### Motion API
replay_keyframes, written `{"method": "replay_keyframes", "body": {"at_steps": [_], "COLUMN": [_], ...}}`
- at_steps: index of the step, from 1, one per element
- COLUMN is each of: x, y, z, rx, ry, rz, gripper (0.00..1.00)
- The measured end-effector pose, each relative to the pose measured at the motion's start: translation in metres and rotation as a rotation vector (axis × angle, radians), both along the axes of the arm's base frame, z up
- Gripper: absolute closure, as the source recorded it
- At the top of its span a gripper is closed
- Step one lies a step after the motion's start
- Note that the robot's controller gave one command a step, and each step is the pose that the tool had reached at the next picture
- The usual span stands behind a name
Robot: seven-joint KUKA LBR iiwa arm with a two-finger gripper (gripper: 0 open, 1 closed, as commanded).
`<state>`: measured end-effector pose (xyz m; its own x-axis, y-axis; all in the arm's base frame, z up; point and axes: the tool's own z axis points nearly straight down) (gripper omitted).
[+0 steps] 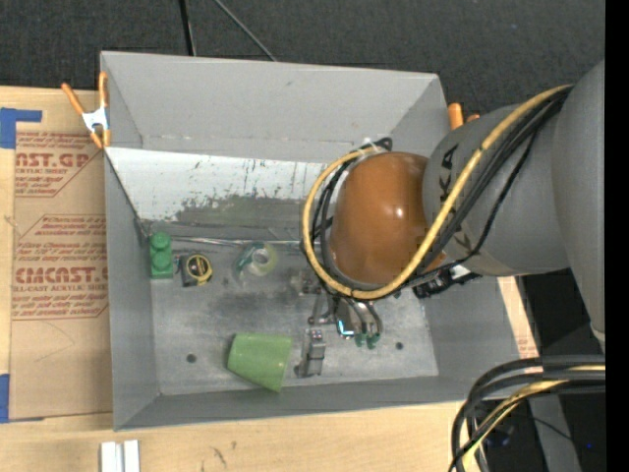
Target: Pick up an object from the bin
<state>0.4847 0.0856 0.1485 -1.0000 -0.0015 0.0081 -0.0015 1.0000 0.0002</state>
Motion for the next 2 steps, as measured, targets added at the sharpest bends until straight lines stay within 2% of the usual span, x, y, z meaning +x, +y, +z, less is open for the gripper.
{"method": "replay_keyframes", "body": {"at_steps": [1, 2], "x": [0.0020, 0.0077], "y": [0.0688, 0.0631], "z": [-0.0820, -0.0756], "rx": [0.001, 0.000], "ry": [0.003, -0.014], "rz": [-0.082, -0.090], "gripper": [0.00, 1.00]}}
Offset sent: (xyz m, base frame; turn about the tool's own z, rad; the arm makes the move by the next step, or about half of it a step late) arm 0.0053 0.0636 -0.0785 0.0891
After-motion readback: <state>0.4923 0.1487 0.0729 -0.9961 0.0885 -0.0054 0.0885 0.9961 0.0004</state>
